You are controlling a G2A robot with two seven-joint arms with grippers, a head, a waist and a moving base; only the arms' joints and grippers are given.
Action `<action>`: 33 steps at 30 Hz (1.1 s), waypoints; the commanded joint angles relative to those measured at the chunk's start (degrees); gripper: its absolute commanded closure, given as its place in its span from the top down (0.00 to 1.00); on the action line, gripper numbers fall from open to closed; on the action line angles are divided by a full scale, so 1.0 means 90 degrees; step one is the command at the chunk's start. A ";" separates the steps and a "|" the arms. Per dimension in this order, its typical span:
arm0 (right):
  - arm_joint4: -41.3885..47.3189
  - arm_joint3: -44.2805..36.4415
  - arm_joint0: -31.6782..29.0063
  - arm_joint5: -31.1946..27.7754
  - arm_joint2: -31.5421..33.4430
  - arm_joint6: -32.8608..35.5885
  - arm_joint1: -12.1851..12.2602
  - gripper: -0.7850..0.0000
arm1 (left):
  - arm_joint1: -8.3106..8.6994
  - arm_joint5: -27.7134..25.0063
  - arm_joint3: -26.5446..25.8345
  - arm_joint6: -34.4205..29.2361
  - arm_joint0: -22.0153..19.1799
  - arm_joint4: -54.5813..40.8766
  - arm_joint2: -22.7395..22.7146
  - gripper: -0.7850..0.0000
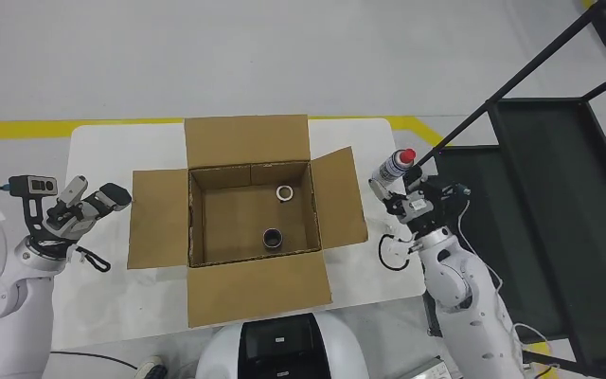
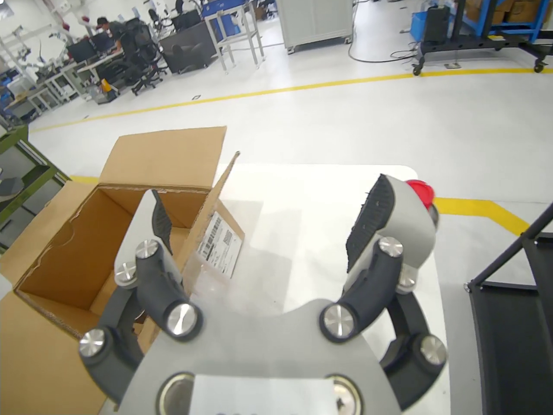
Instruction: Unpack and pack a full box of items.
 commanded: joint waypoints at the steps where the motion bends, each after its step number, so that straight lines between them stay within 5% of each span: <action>1: -0.0336 -0.0073 0.0197 0.0081 -0.0264 0.0308 -0.0001 1.00 | 0.0000 0.0000 0.0000 0.0000 0.0000 0.0000 0.0000 1.00; 16: -0.1633 -0.0363 0.1053 0.0049 -0.1953 0.1480 -0.0043 1.00 | 0.0000 0.0000 0.0000 0.0000 0.0000 0.0000 0.0000 1.00; 33: -0.0765 0.0786 0.2163 0.1985 -0.3628 0.2994 -0.0416 1.00 | 0.0000 0.0000 0.0000 0.0000 0.0000 0.0000 0.0000 1.00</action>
